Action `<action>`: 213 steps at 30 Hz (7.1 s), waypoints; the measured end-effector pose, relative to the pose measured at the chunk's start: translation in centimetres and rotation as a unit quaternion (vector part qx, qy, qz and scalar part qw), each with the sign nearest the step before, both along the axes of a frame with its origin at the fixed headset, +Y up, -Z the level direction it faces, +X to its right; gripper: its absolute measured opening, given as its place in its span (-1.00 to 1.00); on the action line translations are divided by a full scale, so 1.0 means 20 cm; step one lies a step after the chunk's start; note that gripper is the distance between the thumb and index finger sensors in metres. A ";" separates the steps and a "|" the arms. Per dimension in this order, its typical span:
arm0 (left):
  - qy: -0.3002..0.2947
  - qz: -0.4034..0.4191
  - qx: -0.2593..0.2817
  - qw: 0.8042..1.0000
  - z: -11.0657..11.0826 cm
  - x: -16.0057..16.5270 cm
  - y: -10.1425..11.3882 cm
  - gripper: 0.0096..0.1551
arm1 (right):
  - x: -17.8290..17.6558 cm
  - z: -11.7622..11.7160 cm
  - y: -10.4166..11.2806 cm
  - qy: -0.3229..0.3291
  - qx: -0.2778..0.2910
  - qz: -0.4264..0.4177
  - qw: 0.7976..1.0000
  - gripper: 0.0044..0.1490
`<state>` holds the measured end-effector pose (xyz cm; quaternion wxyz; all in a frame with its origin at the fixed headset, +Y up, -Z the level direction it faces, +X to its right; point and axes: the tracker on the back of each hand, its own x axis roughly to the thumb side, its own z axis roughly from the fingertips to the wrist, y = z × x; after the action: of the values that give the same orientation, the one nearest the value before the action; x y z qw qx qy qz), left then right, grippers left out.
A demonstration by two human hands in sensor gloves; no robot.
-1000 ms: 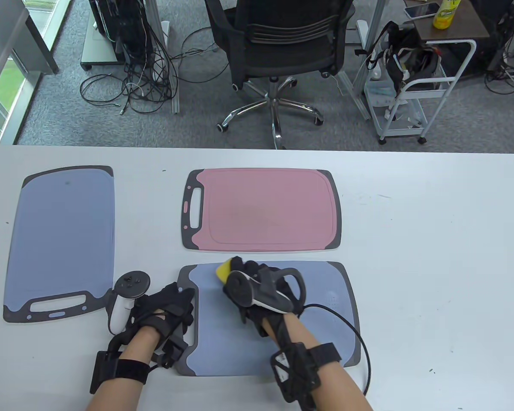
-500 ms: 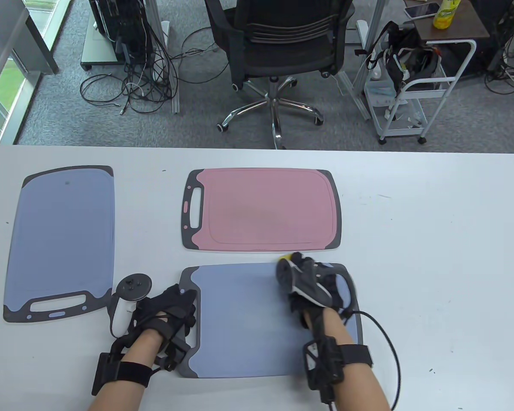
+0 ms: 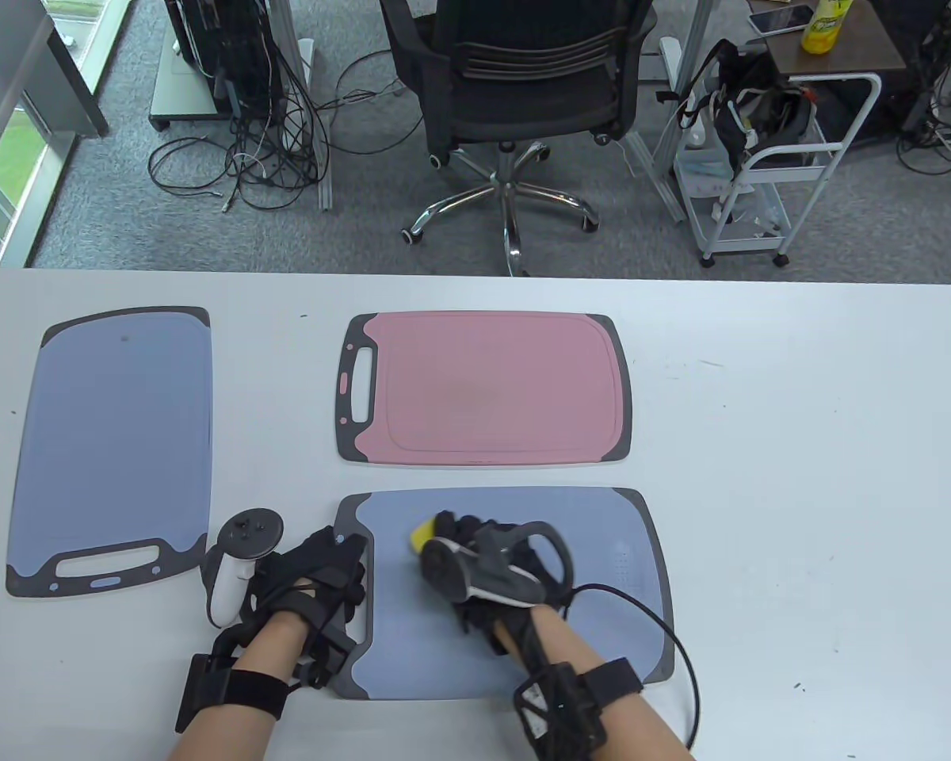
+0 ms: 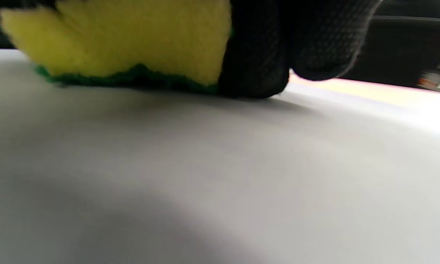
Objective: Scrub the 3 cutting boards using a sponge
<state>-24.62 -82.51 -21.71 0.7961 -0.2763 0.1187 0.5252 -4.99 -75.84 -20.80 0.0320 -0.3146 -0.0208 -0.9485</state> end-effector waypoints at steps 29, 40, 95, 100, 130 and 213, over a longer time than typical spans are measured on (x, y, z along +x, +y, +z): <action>0.001 0.020 -0.010 1.000 -0.01 -0.01 -0.01 -0.39 | 0.06 0.14 -0.05 0.028 0.021 0.018 0.999 -0.08; 0.003 0.014 -0.004 1.000 -0.01 0.00 0.00 -0.37 | 0.76 0.06 -0.12 -0.162 0.022 0.037 0.986 -0.11; 0.002 0.030 -0.014 0.999 -0.02 -0.01 0.00 -0.37 | 0.27 0.24 -0.05 -0.023 0.043 0.036 0.998 -0.10; 0.003 0.023 -0.011 1.000 -0.03 -0.01 0.00 -0.37 | 0.97 0.20 -0.08 -0.207 0.019 0.031 0.978 -0.10; 0.002 0.018 -0.010 1.000 -0.03 -0.01 0.00 -0.37 | 1.16 0.25 -0.06 -0.232 0.017 0.030 0.972 -0.10; -0.015 0.027 -0.015 0.999 -0.04 -0.03 -0.01 -0.38 | -0.14 0.36 -0.01 0.099 0.038 0.033 0.994 -0.09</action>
<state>-25.14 -82.80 -22.56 0.7788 -0.2995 0.1071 0.5407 -7.82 -75.99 -13.56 0.0770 -0.4047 0.0081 -0.9112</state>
